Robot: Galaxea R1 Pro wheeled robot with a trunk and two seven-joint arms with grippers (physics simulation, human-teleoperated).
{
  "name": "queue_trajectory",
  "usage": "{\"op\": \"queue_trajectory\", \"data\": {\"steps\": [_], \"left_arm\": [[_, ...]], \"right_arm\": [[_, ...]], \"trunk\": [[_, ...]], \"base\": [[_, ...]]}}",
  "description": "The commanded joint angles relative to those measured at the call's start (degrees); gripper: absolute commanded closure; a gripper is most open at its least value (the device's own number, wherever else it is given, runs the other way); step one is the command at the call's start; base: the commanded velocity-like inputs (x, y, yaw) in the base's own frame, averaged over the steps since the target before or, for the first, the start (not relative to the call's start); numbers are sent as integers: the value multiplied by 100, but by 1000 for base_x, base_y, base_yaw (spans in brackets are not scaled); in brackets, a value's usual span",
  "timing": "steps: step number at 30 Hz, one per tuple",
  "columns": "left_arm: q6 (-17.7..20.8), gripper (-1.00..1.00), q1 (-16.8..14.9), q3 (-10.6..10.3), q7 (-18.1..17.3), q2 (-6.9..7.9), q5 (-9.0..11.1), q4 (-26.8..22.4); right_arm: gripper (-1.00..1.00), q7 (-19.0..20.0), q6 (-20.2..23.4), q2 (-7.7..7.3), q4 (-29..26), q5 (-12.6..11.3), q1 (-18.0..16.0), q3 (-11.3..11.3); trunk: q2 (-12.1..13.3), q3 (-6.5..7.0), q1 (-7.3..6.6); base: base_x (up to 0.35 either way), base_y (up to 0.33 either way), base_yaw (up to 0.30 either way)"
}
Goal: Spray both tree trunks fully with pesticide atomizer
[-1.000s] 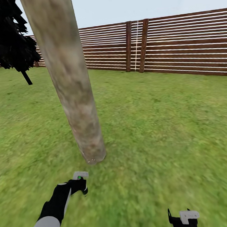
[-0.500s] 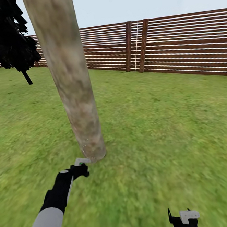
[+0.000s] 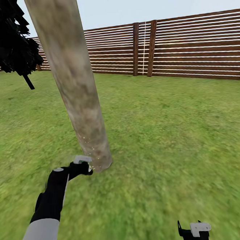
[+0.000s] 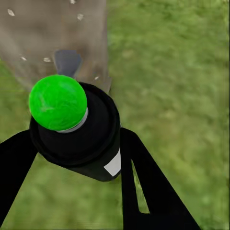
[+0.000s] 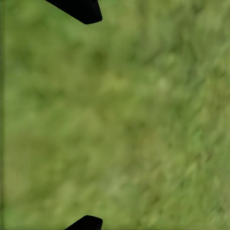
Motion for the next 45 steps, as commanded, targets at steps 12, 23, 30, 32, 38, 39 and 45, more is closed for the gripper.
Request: {"op": "queue_trajectory", "data": {"steps": [12,23,30,32,38,39,45], "left_arm": [[663,100,-128,254,-355,275,-46,-493],[808,100,-278,456,-328,416,-83,-508],[749,100,-223,359,-312,450,-81,-500],[750,100,-223,354,-312,441,-79,-500],[736,100,-209,424,-307,502,-101,-500],[727,100,-120,430,-303,534,-118,-423],[219,100,448,452,-61,530,-96,378]], "right_arm": [[-100,0,0,0,0,0,0,1],[-100,0,0,-3,-9,0,0,1],[-100,0,0,-23,-9,0,0,1],[-100,0,0,-38,-9,0,0,1],[-100,0,0,-44,-9,0,0,1],[-100,0,0,-44,-9,0,0,1],[-100,0,0,-44,-9,0,0,2]], "trunk": [[0,0,0],[0,0,0],[0,0,0],[0,0,0],[0,0,0],[0,0,0],[0,0,0]], "base": [[0,0,0],[0,0,0],[132,45,0],[327,128,0],[171,76,0],[9,5,0],[1,1,0]]}}
